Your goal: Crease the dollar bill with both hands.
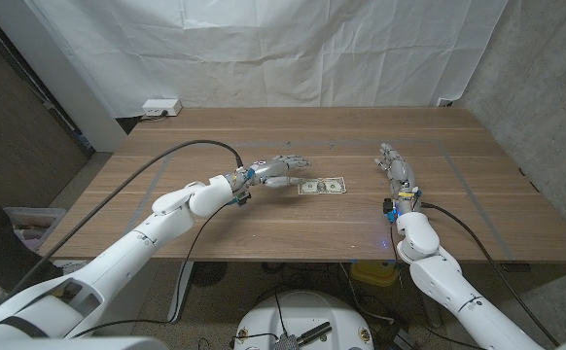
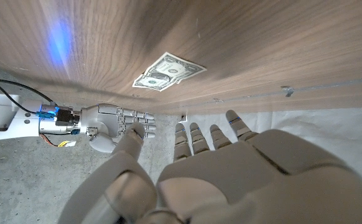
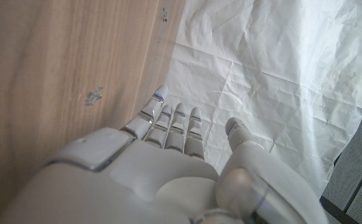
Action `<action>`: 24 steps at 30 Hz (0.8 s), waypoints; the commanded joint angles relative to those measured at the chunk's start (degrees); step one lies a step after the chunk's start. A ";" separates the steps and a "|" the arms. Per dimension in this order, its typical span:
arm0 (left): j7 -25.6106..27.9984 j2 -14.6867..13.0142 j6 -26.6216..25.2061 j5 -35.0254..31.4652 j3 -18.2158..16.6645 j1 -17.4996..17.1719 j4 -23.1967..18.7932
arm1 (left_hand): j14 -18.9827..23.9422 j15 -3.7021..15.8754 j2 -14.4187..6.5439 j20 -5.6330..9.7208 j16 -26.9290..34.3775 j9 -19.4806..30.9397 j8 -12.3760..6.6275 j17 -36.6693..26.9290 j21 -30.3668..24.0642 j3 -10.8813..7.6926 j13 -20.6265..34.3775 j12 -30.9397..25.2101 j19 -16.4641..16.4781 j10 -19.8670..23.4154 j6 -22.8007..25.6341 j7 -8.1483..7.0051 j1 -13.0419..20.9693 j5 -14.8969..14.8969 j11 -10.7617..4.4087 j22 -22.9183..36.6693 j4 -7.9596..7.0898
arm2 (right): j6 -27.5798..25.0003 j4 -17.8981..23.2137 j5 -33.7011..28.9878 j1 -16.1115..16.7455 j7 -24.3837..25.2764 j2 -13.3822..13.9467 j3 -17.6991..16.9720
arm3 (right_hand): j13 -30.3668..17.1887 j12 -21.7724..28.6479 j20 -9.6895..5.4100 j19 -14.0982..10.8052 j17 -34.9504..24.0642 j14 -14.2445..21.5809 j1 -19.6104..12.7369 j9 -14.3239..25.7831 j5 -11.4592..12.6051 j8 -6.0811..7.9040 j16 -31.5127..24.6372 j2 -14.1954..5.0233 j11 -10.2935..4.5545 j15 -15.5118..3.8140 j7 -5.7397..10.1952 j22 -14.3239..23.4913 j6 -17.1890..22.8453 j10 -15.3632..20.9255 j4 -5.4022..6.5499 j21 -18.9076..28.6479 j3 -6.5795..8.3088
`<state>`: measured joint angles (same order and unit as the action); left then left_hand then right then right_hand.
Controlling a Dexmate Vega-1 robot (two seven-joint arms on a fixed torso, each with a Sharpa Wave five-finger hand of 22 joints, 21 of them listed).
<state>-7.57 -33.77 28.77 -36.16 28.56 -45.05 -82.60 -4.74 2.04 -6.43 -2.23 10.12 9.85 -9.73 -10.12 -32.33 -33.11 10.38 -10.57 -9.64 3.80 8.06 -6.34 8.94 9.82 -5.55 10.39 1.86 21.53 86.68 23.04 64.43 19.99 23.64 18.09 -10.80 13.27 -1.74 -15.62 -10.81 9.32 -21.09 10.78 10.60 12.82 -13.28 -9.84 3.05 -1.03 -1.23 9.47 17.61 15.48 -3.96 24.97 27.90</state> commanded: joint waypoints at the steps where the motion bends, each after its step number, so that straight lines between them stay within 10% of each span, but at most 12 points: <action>1: -2.52 -0.96 -0.27 -1.47 1.01 -0.25 0.04 | -0.73 3.12 -0.03 -0.31 -0.04 0.18 -0.22 -0.19 0.42 -0.05 0.12 -0.22 -6.35 -0.28 -0.04 -0.33 -0.55 0.41 -0.31 0.15 -0.62 | 0.00 -1.64 -0.18 -1.27 0.03 -0.71 0.70 | -0.21 -0.26 -0.32 -0.43 -0.17 0.07 -0.47 0.18 -0.08 -0.21 -0.01 -0.09 0.10 -0.21 0.11 0.20 0.43 0.59 -0.28 -0.37 0.20; 24: -7.35 -2.90 -5.49 -1.03 0.20 -5.38 -5.47 | -2.36 2.41 -0.56 -0.77 0.02 0.11 -0.20 -0.10 1.85 0.27 0.07 -0.23 -8.44 -1.46 -0.84 -1.31 -2.59 0.69 -1.73 0.30 -2.52 | 0.18 -1.09 -0.21 -0.64 0.12 -0.32 0.94 | -0.23 -0.49 -0.29 -0.56 -0.29 0.06 -0.53 0.20 -0.09 -0.42 0.08 -0.20 0.09 -0.20 0.07 0.20 0.65 0.79 -0.29 -0.83 0.10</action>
<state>-12.49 -35.98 26.51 -36.65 28.98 -48.50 -85.63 -6.18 2.03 -7.02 -2.48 10.13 9.86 -10.20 -10.13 -30.88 -32.79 10.39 -10.85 -9.86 3.48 8.25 -7.59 6.97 10.19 -7.12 10.50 -0.18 21.68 85.05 22.86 63.28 20.12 22.96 18.93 -10.79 12.81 -2.06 -15.94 -10.80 9.32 -21.09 10.78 10.61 12.49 -13.28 -9.84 3.36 -1.03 -1.19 9.47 17.64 15.78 -3.96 24.54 27.90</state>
